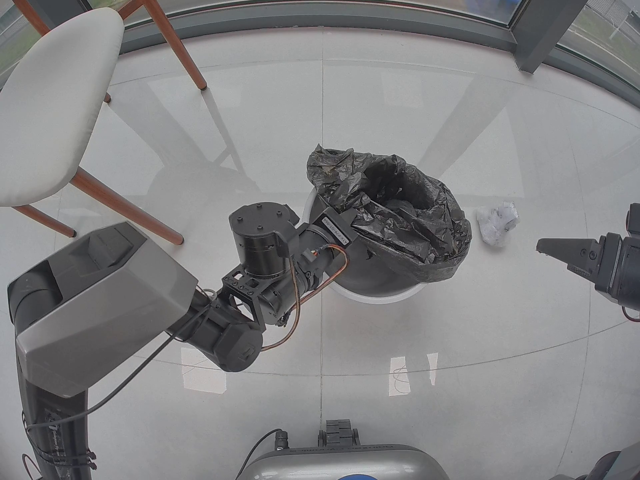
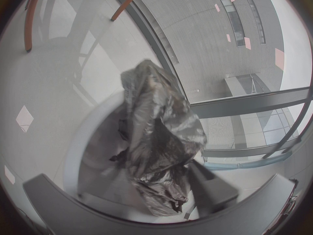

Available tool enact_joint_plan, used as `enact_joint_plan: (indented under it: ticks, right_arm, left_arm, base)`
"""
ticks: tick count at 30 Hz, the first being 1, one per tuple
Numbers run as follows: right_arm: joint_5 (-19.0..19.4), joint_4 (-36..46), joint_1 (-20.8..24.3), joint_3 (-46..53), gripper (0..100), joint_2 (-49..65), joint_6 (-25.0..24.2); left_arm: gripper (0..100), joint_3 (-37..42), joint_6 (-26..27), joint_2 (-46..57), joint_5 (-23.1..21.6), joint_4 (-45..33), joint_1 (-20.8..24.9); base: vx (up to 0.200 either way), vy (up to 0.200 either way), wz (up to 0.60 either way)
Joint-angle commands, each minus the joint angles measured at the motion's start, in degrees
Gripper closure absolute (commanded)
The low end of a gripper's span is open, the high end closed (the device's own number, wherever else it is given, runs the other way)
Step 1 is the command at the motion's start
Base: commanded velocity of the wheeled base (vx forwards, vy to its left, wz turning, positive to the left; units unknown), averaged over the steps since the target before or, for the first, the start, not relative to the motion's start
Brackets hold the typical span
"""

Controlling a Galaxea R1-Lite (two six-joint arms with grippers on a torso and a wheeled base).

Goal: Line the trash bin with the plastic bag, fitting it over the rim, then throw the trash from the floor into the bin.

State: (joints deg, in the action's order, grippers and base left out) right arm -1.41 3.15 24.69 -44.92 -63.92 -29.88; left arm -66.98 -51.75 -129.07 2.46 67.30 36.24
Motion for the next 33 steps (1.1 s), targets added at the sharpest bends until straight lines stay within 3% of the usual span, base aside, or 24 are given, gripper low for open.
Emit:
enact_joint_plan:
  ticks: [1, 7, 17, 23, 33]
  right_arm:
    - [0.01, 0.02, 0.10, 0.01, 0, -0.07, 0.00]
    - [0.01, 0.02, 0.10, 0.54, 0, 0.02, 0.00]
    - [0.36, 0.19, 0.01, 0.80, 0, -0.07, 0.00]
    - [0.71, 0.19, -0.08, 0.89, 0, -0.24, -0.09]
    - [0.71, 0.11, 0.01, 1.77, 0, 0.02, -0.09]
  left_arm:
    - [100, -0.35, -0.02, 0.40, 0.00, 0.02, -0.38]
    - [100, -0.09, -0.19, 1.02, 0.00, -0.16, -0.12]
    - [100, 5.80, -0.11, 11.65, -0.18, -9.56, -0.12]
    - [100, 13.71, -0.02, 14.64, -0.09, -9.56, -0.30]
    - [100, 19.87, 0.07, 17.01, -0.18, -9.47, -1.79]
  base:
    - [0.000, 0.000, 0.00]
    - [0.000, 0.000, 0.00]
    - [0.000, 0.000, 0.00]
    - [0.000, 0.000, 0.00]
    - [0.000, 0.000, 0.00]
